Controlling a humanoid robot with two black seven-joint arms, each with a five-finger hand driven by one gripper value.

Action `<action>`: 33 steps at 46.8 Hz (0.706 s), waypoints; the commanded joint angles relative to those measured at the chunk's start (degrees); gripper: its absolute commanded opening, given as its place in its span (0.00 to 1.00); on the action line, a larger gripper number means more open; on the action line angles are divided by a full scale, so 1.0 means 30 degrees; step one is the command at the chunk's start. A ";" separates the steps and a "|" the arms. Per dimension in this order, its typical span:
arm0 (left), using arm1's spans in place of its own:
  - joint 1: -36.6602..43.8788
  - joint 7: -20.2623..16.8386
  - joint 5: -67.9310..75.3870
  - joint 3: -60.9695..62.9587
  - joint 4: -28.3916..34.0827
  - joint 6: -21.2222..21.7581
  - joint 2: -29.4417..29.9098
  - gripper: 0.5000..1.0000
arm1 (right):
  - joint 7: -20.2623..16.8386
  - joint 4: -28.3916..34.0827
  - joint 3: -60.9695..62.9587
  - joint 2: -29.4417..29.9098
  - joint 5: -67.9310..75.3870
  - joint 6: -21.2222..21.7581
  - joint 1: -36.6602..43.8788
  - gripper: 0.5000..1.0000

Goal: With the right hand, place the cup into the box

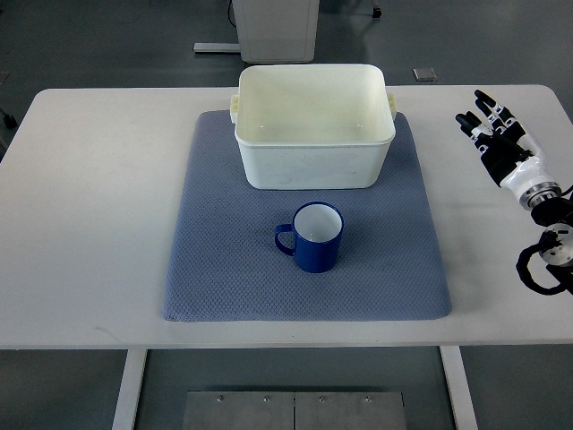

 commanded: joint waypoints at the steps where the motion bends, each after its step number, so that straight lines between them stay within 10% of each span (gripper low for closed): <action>1: 0.0000 -0.0003 0.0000 0.0001 -0.0001 -0.0001 0.0000 1.00 | 0.0005 0.0000 0.0008 0.0000 -0.0002 0.0000 -0.0001 1.00; 33: 0.0000 -0.0003 0.0000 0.0001 -0.0001 -0.0001 0.0000 1.00 | 0.0444 0.0293 0.0008 0.0000 -0.0002 -0.0205 -0.0147 1.00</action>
